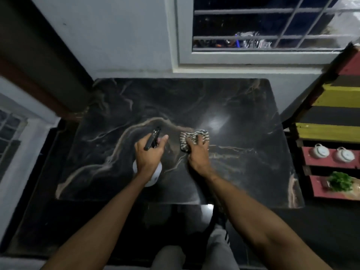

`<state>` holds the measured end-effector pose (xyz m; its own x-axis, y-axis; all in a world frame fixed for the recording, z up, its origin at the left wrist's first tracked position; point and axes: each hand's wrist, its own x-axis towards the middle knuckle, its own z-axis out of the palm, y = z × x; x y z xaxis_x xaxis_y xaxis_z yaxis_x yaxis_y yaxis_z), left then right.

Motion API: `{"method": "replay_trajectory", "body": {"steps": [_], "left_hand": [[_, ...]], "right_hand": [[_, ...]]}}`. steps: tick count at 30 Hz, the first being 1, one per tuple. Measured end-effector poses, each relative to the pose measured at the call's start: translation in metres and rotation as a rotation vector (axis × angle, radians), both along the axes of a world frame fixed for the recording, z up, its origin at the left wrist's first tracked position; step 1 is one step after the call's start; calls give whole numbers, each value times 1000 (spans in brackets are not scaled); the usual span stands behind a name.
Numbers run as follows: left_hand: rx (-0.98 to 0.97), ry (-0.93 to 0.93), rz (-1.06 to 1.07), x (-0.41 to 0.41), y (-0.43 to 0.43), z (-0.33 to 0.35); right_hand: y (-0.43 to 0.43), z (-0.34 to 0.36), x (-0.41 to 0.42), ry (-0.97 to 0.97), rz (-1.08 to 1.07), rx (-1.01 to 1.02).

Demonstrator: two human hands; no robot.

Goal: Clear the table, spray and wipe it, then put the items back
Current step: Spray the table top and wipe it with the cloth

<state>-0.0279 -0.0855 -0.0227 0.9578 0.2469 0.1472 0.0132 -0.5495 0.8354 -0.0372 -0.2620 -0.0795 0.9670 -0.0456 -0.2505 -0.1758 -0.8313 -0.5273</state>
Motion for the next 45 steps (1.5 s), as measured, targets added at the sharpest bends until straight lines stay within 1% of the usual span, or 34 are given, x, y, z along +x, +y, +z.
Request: {"method": "replay_trajectory", "body": {"steps": [3,4,5,7,9,10,11,12,15,16,17,19,23,24,25,26,29,30,31,33,34,36,39,42,45], "left_hand": [[18,-1,-5,-27,34,5],[10,3,-16,-37,44,6],[-1,6,-19,-44,49,7],[-20,28,-20,-56,57,7],[-41,48,-29,-67,61,7],[-45,47,-33,-70,62,6],[-50,46,-47,-75,61,5],[-52,47,-65,-80,58,3],[-39,50,-125,-93,41,-2],[-37,55,-139,-96,35,-3],[-38,55,-151,-98,28,-4],[-52,51,-184,-102,12,-5],[-90,47,-233,-112,-29,-2],[-103,47,-239,-115,-41,-1],[-116,52,-242,-116,-52,0],[-120,60,-245,-117,-63,0],[-104,53,-260,-116,-100,0],[-102,54,-261,-115,-110,0],[-92,47,-259,-114,-123,0],[-71,34,-245,-112,-150,1],[-71,35,-237,-111,-162,1],[-74,36,-224,-109,-194,0],[-85,51,-197,-104,-231,0],[-65,38,-180,-95,-268,1],[-85,42,-194,-86,-297,8]], "right_hand": [[67,1,-48,15,356,6],[77,1,-64,10,420,-3],[76,1,-73,5,415,-10],[55,4,-81,3,250,-32],[29,3,-91,40,-32,-70],[24,4,-98,59,-137,-76],[28,6,-107,68,-172,-80],[39,7,-118,63,-138,-75],[68,0,-154,9,167,-35],[64,-4,-164,-7,213,-41],[52,-7,-173,-21,204,-52],[8,-8,-187,-23,47,-71],[-92,-6,-216,13,-440,-86],[-102,-5,-216,6,-506,-70],[-105,-4,-215,2,-511,-58],[-106,-5,-216,5,-465,-47],[-135,-13,-229,-10,-209,-70],[-155,-15,-232,-30,-201,-90],[-180,-16,-234,-40,-263,-86],[-224,-16,-229,-53,-456,-67],[-238,-16,-223,-48,-496,-63],[-259,-15,-208,-28,-431,-49],[-274,-13,-180,-62,-341,-13],[-294,-8,-144,-63,-315,64],[-312,3,-111,-75,-334,172]]}}
